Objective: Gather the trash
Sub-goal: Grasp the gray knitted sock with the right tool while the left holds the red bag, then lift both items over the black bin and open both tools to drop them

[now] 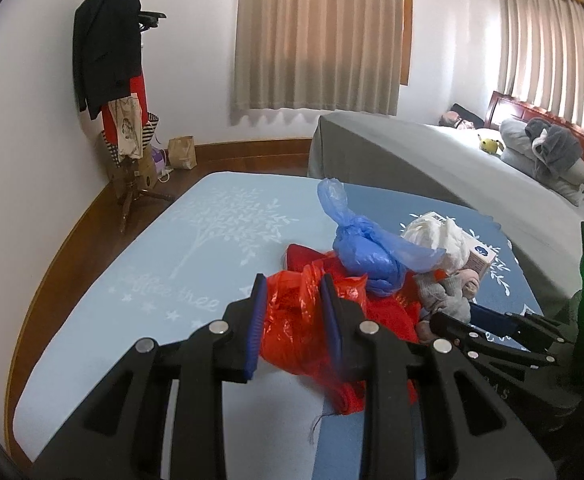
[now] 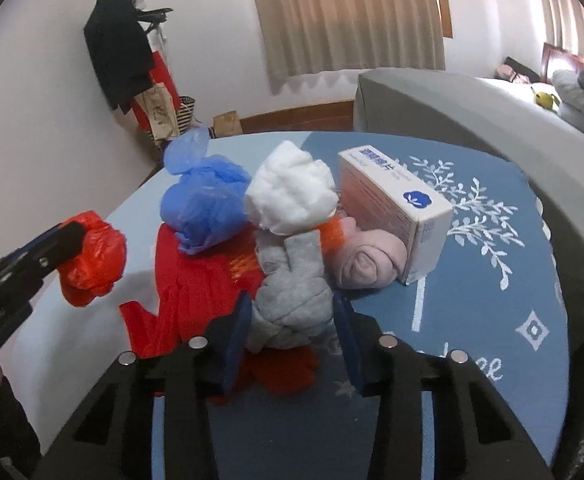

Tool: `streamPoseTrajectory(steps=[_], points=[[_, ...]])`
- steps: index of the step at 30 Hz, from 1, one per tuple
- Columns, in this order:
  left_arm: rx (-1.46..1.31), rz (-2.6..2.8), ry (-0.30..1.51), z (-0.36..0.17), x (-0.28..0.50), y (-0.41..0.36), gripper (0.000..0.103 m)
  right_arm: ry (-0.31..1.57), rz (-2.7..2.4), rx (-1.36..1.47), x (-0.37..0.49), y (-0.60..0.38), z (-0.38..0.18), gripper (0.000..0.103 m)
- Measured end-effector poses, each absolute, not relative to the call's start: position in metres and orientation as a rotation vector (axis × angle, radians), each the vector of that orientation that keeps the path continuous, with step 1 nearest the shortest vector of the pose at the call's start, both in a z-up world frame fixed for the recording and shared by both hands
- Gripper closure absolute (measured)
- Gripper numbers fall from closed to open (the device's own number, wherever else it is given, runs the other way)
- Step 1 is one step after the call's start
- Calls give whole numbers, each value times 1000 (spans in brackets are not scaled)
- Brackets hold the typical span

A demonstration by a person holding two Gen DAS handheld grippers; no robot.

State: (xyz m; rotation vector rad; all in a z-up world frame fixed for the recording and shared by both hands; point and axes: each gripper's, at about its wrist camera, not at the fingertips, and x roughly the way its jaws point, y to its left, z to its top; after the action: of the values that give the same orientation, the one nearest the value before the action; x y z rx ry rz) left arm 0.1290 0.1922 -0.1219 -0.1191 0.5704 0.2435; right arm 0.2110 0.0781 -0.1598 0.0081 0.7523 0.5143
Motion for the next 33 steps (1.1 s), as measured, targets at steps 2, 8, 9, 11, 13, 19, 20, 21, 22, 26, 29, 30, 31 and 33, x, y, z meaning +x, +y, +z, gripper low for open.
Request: streamPoseTrajectory(steps=[2,8,9,11,13,19,20,21,22,26,29,30,31,33], points=[[-118,241,568,-121,128,190,77,746,521,22,208,75,-156,65],[-113,231,553,-114,123,183,77,732,517,53,199,57,-143,66],[-113,227,551,-112,121,181,77,730,514,56,197,51,-140,66],[-111,219,545,-110,118,177,77,730,510,59,192,45,-138,67],[-109,207,542,-108,115,172,77,724,499,58,187,37,-135,68],[-111,170,551,-108,112,154,77,704,461,64,175,15,-128,68],[-107,160,551,-108,112,148,77,698,452,68,173,10,-126,68],[-105,154,551,-108,112,146,77,695,447,72,172,6,-125,68],[-103,147,551,-107,112,143,77,693,442,76,170,3,-124,68],[-97,119,546,-103,112,130,77,678,424,93,166,-11,-117,68],[-93,99,535,-98,113,122,77,666,413,98,163,-22,-113,68],[-92,94,532,-97,113,119,77,660,408,99,162,-25,-111,68],[-90,88,528,-95,113,118,77,655,403,99,160,-28,-109,68],[-88,71,521,-92,114,110,77,640,391,100,157,-35,-105,68]])
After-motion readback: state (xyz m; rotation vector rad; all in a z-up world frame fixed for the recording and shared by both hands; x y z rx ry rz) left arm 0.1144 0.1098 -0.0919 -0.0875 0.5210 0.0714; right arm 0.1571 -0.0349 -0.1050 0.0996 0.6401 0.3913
